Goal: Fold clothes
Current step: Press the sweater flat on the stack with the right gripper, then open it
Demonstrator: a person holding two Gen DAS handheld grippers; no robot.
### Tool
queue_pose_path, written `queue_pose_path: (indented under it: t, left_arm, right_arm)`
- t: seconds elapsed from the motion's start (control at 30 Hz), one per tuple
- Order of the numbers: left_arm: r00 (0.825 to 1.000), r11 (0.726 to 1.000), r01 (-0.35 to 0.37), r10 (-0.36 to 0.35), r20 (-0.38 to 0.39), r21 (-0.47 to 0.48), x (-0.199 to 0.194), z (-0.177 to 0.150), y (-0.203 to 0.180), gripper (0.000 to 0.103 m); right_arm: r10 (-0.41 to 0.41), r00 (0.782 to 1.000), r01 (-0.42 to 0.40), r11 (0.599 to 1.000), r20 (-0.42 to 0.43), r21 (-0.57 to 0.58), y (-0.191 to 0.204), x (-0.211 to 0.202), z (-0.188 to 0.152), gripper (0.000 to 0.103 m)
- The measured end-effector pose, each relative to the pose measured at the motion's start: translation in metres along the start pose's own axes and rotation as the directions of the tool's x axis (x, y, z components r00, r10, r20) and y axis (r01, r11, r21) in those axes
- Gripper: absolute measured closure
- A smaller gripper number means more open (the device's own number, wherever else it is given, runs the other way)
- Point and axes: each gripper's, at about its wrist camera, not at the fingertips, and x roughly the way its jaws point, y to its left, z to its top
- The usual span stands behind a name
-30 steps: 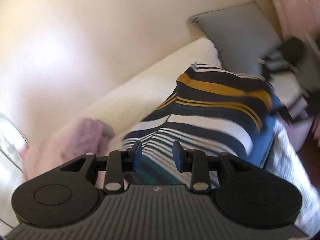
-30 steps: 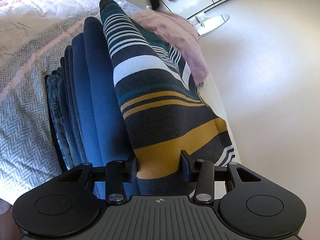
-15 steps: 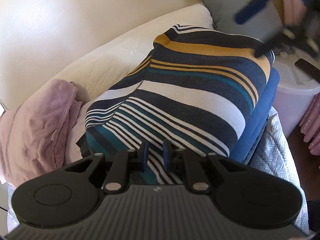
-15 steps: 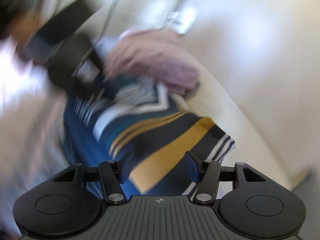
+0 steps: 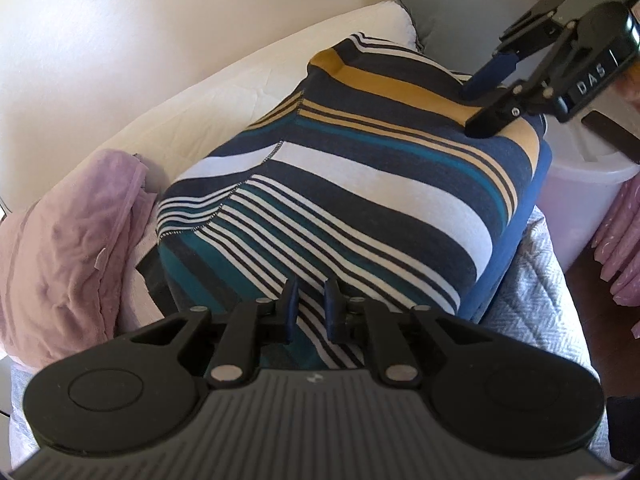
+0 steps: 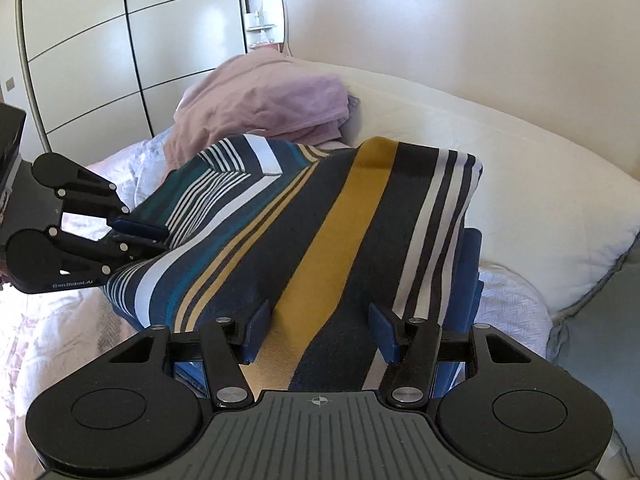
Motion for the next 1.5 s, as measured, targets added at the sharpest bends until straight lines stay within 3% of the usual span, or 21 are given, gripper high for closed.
queue_pose_path:
  t: [0.2, 0.4, 0.53, 1.07, 1.5]
  left_arm:
    - [1.000, 1.000, -0.018, 0.018, 0.008, 0.008, -0.007, 0.006, 0.008, 0.094]
    - [1.000, 0.999, -0.023, 0.023, 0.005, -0.024, -0.016, 0.006, 0.014, 0.085]
    - [1.000, 1.000, -0.020, 0.020, -0.004, 0.007, -0.016, -0.001, 0.010, 0.085]
    - [0.998, 0.994, -0.058, 0.058, -0.008, -0.089, -0.037, 0.007, 0.020, 0.078]
    - [0.994, 0.980, -0.103, 0.098, -0.039, -0.168, -0.053, 0.014, 0.017, 0.072]
  right_arm:
    - [-0.032, 0.999, 0.031, 0.999, 0.036, 0.028, 0.000, -0.008, 0.007, 0.046]
    - [-0.067, 0.994, 0.060, 0.995, 0.088, 0.082, 0.003, -0.031, 0.003, 0.045]
    - [-0.075, 0.995, 0.069, 0.992, 0.058, 0.108, -0.001, -0.024, -0.004, 0.040]
    - [-0.118, 0.989, 0.095, 0.970, 0.093, 0.223, -0.008, -0.049, -0.002, 0.040]
    - [-0.097, 0.992, 0.067, 0.949, 0.083, 0.307, -0.017, -0.056, -0.011, 0.039]
